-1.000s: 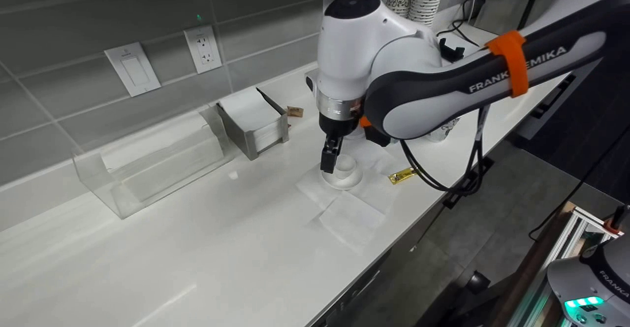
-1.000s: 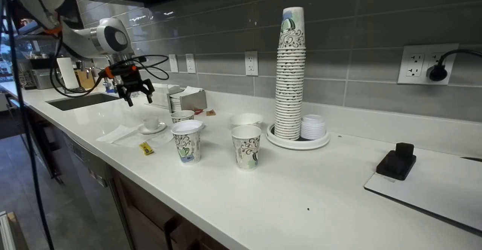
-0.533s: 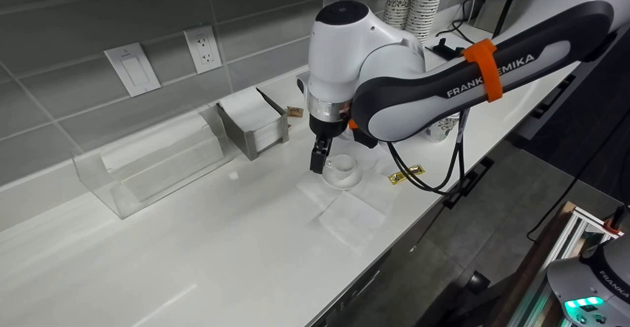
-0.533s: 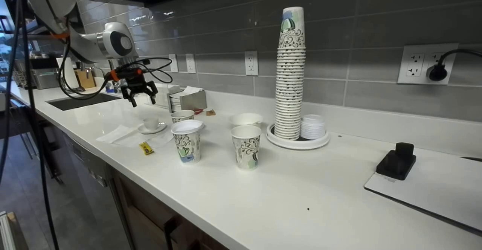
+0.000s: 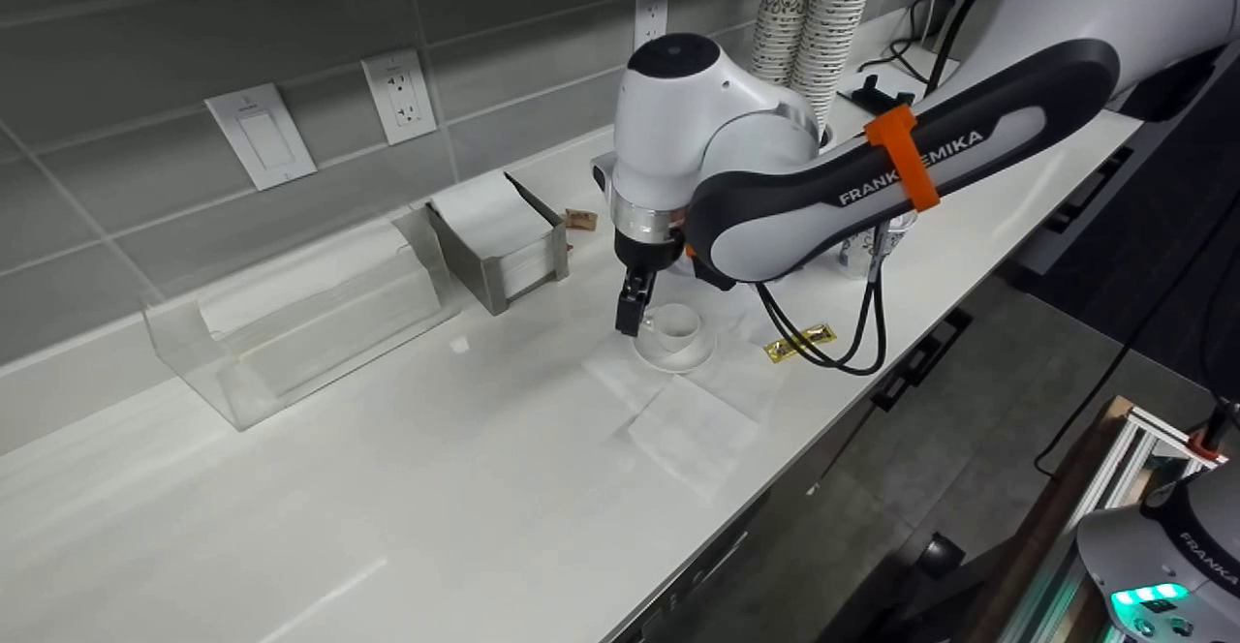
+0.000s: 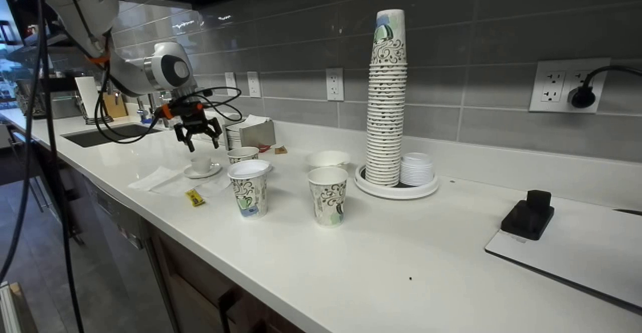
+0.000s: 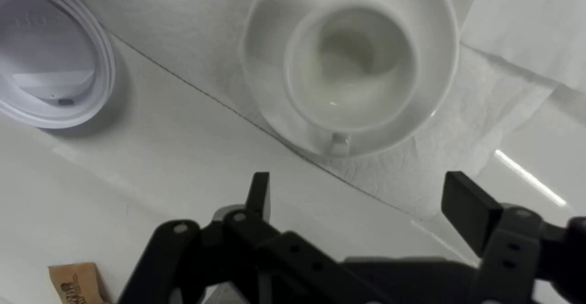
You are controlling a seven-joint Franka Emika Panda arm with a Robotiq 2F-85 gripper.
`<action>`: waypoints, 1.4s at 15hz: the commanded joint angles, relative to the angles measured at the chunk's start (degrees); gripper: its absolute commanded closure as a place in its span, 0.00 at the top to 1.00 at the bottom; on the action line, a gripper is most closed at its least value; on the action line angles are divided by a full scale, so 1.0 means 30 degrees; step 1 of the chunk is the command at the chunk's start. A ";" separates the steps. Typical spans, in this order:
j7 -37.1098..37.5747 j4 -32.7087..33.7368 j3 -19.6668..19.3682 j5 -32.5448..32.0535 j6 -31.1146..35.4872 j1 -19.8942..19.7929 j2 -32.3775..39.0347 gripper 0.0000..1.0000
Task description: Take the tea cup off of the plate
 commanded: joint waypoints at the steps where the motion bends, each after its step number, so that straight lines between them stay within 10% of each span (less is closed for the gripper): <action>1: 0.0276 0.0451 -0.0496 -0.0216 0.0105 0.0355 0.0703 0.81; 8: 0.0474 0.0445 -0.0736 -0.0164 -0.0199 0.0473 0.1008 0.53; 14: 0.0539 0.0468 -0.0709 -0.0183 -0.0282 0.0621 0.0986 0.05; 21: 0.0823 0.0030 -0.0692 -0.0720 -0.0289 0.1155 -0.0257 0.03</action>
